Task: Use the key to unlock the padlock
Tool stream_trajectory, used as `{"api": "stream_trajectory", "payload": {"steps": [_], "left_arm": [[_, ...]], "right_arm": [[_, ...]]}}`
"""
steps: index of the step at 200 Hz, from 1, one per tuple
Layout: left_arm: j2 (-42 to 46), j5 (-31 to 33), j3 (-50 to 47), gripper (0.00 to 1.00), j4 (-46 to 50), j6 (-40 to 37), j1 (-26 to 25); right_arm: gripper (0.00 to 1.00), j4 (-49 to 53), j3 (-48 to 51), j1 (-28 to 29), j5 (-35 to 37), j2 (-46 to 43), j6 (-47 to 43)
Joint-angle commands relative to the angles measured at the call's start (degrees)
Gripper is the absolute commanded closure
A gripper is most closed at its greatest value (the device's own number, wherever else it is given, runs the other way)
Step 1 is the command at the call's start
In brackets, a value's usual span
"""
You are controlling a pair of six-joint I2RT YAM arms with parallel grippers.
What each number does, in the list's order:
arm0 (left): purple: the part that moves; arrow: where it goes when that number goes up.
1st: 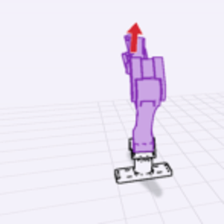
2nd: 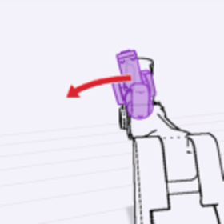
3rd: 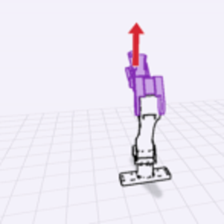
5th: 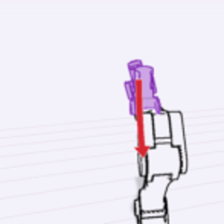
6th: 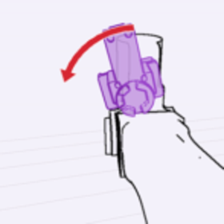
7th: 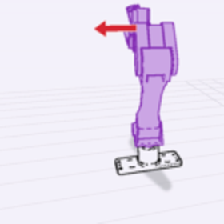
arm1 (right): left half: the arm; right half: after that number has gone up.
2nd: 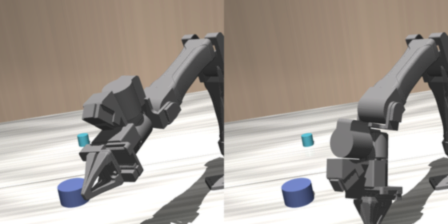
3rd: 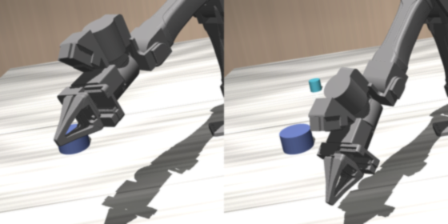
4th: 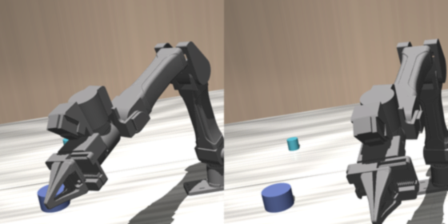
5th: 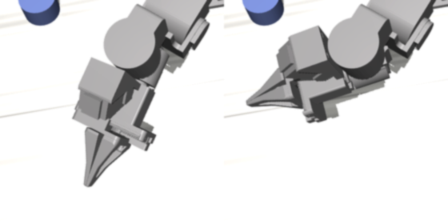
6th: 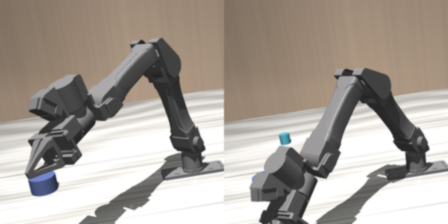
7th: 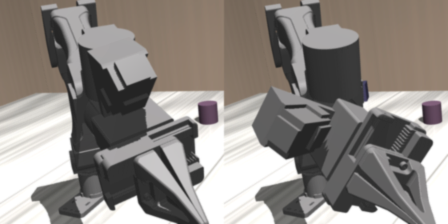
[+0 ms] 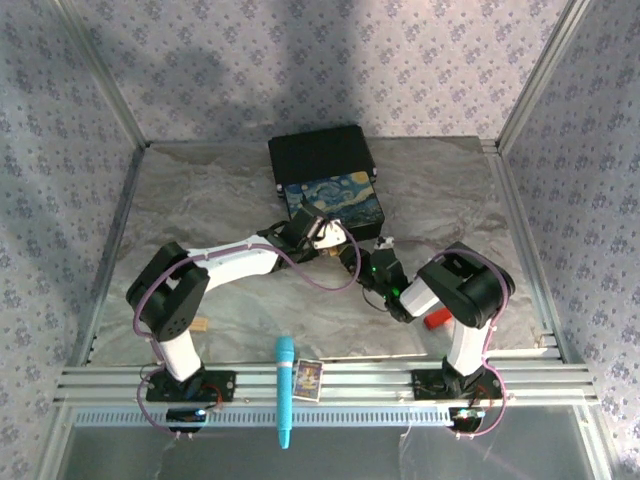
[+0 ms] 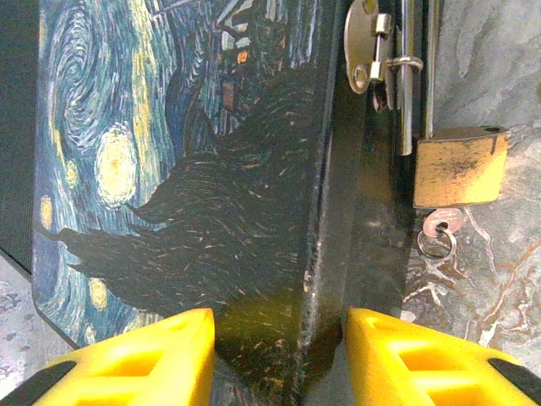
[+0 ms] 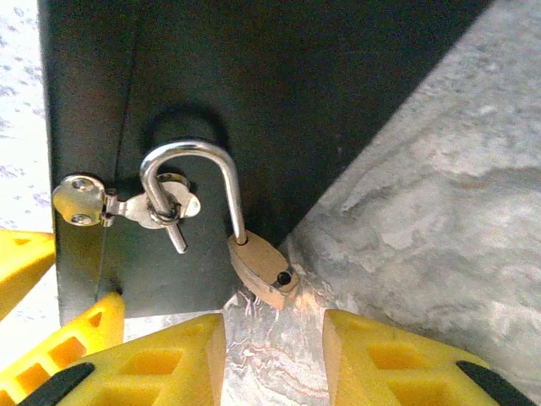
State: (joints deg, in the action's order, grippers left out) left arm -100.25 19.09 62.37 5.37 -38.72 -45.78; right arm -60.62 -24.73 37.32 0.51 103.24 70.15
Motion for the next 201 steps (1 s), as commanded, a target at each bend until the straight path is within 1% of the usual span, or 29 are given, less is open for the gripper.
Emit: {"api": "stream_trajectory", "payload": {"steps": [1,8,17,24,55,82,101,113,133,145,155,167,176,187,201], "left_arm": [[-2.85,-0.72,-0.88,0.56,9.8,1.85,0.32],[-2.89,-0.98,-0.68,0.56,9.87,2.02,0.32],[-2.76,-1.47,-0.5,0.55,9.83,2.31,0.26],[-2.68,-1.82,-0.52,0.56,9.77,2.53,0.35],[-2.67,-2.3,-0.24,0.55,9.79,2.6,0.52],[-2.67,-2.54,-0.23,0.55,9.99,2.68,0.71],[-2.59,-2.75,-0.23,0.55,9.71,2.77,0.85],[-2.63,-2.92,-0.19,0.55,9.66,2.87,0.91],[-2.67,-3.22,-0.21,0.55,9.84,2.99,1.0],[-2.55,-3.21,-0.53,0.55,9.38,3.12,1.04],[-2.09,-3.88,-1.24,0.55,8.64,3.13,1.13],[-1.63,-4.6,-1.72,0.55,8.34,3.28,1.22],[-1.53,-4.7,-1.72,0.55,8.34,3.39,1.22],[-1.68,-4.59,-1.64,0.55,8.5,3.39,1.28],[-1.88,-4.37,-1.63,0.55,8.56,3.3,1.32]], "right_arm": [[0.55,16.79,-3.78,2.45,5.95,-2.8,-8.92],[0.51,19.26,-4.81,3.74,8.61,-3.36,-11.42],[0.45,22.95,-6.19,5.02,11.48,-3.83,-12.52],[0.44,23.78,-7.07,5.42,12.13,-3.63,-13.61],[0.46,25.91,-10.64,5.99,13.6,-0.55,-13.74],[0.48,31.02,-13.5,8.35,21.56,0.8,-13.5],[0.51,33.02,-15.72,9.41,24.24,2.55,-13.56],[0.55,33.54,-16.85,9.52,25.04,4.25,-13.82],[0.64,33.73,-17.28,9.44,26.29,6.26,-11.24],[0.7,30.73,-16.67,9.1,24.83,7.39,-11.14],[0.76,25.32,-15.12,8.67,23.06,8.32,-11.19],[0.86,19.42,-13.36,8.22,20.92,9.37,-11.15],[0.92,17.51,-12.38,8.03,19.81,9.96,-10.84],[0.97,14.55,-11.47,7.77,19.09,10.65,-10.05],[1.0,11.94,-10.71,7.71,18.26,11.02,-10.05]]}}
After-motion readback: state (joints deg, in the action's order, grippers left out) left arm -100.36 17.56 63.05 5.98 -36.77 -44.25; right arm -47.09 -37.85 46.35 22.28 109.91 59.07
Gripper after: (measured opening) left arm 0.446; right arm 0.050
